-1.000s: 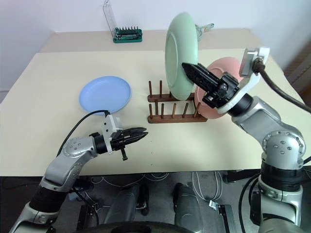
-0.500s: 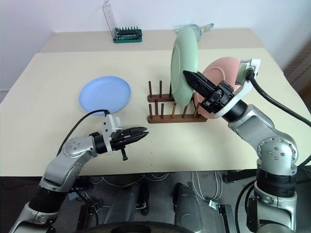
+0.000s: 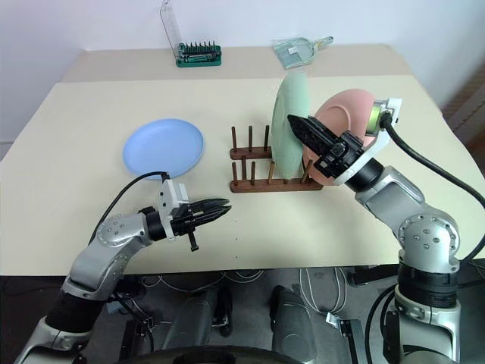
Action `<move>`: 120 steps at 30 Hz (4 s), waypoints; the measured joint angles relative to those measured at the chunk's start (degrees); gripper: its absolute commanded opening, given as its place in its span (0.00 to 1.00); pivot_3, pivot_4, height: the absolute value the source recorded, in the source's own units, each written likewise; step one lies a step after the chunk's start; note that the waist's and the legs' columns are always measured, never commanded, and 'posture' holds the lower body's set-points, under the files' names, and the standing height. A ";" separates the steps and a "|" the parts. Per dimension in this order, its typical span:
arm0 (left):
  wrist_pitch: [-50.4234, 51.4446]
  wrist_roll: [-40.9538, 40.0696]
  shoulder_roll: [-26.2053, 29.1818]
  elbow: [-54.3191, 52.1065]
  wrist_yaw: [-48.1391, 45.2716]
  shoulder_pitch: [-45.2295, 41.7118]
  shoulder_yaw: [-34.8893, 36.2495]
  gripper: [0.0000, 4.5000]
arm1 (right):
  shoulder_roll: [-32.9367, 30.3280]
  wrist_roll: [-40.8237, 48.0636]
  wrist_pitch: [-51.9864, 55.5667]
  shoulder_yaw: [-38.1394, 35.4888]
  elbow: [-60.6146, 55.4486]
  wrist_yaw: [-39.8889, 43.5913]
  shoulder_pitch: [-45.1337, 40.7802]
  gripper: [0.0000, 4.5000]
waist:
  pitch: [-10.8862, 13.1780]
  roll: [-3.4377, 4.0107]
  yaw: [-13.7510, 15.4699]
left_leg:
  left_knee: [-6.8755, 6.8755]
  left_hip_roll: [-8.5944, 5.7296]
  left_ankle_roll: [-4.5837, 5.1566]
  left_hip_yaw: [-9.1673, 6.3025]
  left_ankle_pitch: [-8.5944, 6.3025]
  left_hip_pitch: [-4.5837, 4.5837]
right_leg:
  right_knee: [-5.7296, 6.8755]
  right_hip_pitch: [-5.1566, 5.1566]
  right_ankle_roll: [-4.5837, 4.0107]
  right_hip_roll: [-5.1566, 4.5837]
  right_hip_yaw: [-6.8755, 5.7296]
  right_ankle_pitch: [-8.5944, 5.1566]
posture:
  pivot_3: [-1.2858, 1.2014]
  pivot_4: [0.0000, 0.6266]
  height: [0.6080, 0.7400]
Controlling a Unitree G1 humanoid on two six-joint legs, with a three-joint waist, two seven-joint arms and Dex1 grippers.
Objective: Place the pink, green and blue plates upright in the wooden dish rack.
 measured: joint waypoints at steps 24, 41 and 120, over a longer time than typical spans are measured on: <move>0.00 0.02 -0.05 -0.01 0.37 -0.08 0.05 0.13 | -7.93 -10.19 -2.16 -1.67 -0.99 5.44 -6.44 0.99 | 0.00 0.01 0.00 | -0.01 -0.02 0.02 0.02 0.02 -0.52 | 0.00 -0.50 -0.04 0.00 -0.01 0.04 | 0.52 0.24 1.00; 18.94 5.31 -0.70 10.06 37.82 -17.10 24.15 0.99 | -14.77 -34.62 -10.69 14.62 -5.13 24.51 -15.48 1.00 | 0.10 -0.28 0.20 | 0.15 0.02 0.09 0.04 0.22 -0.70 | 0.14 -0.65 0.11 0.18 0.03 0.39 | 0.52 0.24 1.00; 20.60 -0.08 -26.12 -16.24 59.14 -32.89 26.45 0.90 | 5.40 -101.13 -57.27 36.55 16.17 11.25 -24.13 0.00 | 0.10 -0.96 -0.27 | 0.26 0.07 -0.47 0.11 0.60 -0.56 | 0.26 -0.53 0.27 0.35 0.12 0.63 | 0.52 0.24 1.00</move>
